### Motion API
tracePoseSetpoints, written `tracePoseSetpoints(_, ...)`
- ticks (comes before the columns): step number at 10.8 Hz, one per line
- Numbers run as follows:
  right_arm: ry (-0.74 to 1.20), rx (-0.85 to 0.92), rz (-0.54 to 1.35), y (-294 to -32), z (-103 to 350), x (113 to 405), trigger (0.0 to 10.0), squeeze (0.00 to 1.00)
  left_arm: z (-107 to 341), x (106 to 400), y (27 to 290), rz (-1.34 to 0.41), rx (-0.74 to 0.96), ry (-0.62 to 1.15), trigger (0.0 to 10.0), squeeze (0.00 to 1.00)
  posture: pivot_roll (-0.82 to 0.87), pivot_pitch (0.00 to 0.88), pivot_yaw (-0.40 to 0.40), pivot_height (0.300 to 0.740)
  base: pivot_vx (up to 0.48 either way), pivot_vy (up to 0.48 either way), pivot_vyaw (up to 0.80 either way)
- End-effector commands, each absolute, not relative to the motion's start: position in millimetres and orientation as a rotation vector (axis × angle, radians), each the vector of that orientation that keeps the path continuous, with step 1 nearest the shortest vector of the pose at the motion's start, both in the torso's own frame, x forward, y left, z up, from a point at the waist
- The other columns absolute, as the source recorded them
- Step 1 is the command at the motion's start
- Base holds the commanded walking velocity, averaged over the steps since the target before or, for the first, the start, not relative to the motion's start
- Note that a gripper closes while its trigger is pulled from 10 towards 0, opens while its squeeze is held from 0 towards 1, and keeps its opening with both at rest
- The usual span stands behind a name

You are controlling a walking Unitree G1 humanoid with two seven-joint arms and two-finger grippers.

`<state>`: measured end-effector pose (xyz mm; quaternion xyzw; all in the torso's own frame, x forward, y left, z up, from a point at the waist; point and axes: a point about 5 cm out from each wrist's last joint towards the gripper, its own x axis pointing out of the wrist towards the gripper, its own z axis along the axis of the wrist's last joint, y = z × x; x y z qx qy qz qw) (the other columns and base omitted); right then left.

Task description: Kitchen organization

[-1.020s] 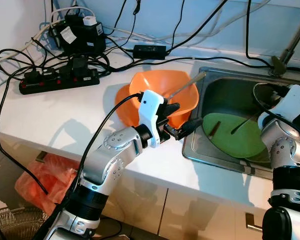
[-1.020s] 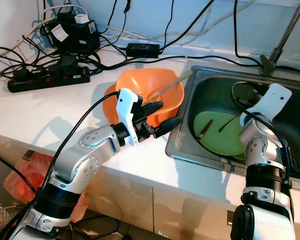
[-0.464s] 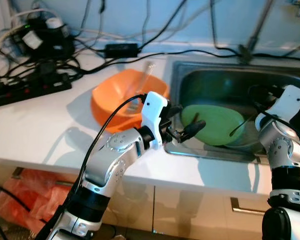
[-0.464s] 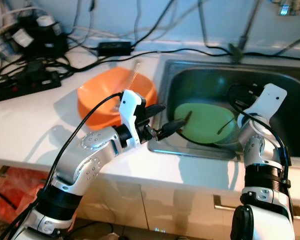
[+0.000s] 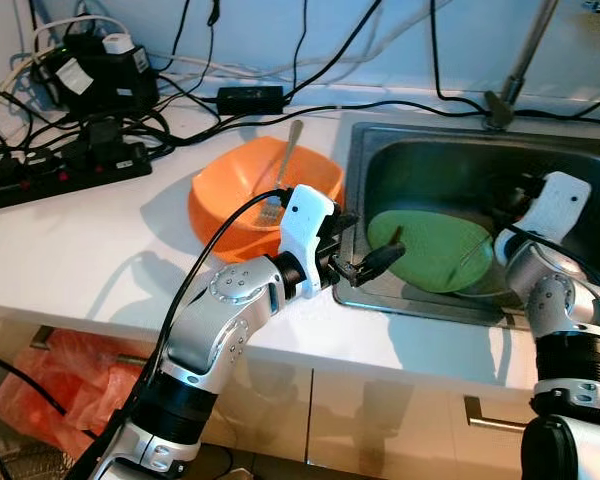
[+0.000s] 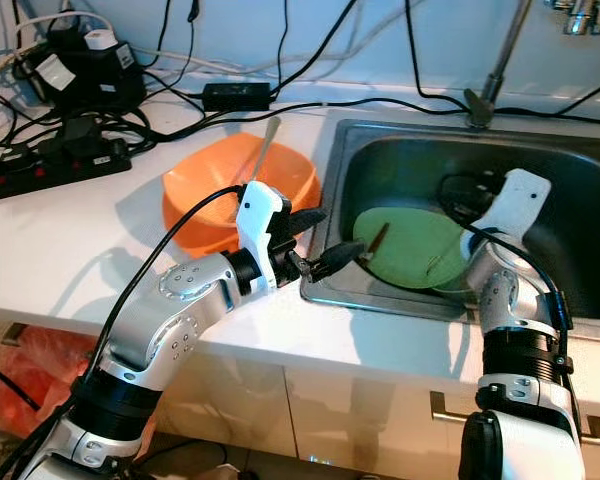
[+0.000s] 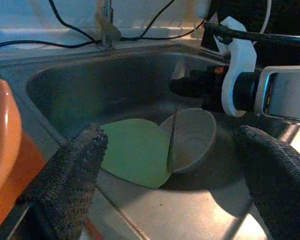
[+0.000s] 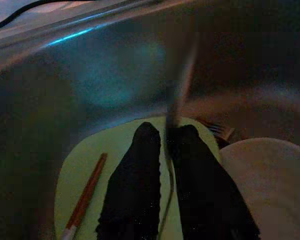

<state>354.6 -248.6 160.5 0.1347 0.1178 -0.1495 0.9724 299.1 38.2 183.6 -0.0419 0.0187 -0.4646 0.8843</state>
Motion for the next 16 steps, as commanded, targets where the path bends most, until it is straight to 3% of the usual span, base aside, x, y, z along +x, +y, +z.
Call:
tracePoseSetpoints(1,0.268,0.267,-0.287,-246,156,354,10.0,1.0,185,300,40,-0.955,-0.065,0.033,10.0,0.0,0.0,0.046,0.029,0.74,0.0,0.0,0.0)
tracePoseSetpoints(8,0.212,0.188,-0.269,-242,174,350,10.0,1.0,219,313,47,-0.867,-0.032,-0.088,10.0,0.0,0.0,0.049,0.037,0.74,0.0,0.0,0.0)
tracePoseSetpoints(10,0.123,0.137,-0.189,-227,191,349,10.0,1.0,247,320,54,-0.774,-0.07,-0.207,10.0,0.0,0.0,0.047,0.037,0.74,0.0,0.0,0.0)
tracePoseSetpoints(12,0.006,0.139,-0.017,-206,211,346,10.0,0.96,260,341,81,-0.615,-0.023,-0.226,10.0,0.0,0.01,0.042,0.044,0.74,0.0,0.0,0.0)
tracePoseSetpoints(13,-0.061,0.189,0.111,-191,224,341,10.0,0.64,259,349,92,-0.561,0.013,-0.205,10.0,0.0,0.01,0.043,0.05,0.74,0.0,0.0,0.0)
tracePoseSetpoints(14,-0.106,0.267,0.232,-178,235,334,10.0,0.0,255,354,100,-0.514,0.059,-0.15,10.0,0.0,0.01,0.044,0.053,0.74,0.0,0.0,0.0)
tracePoseSetpoints(16,-0.082,0.346,0.47,-155,246,318,10.0,0.0,234,377,126,-0.453,0.127,0.002,10.0,0.0,0.01,0.051,0.068,0.74,0.0,0.0,0.0)
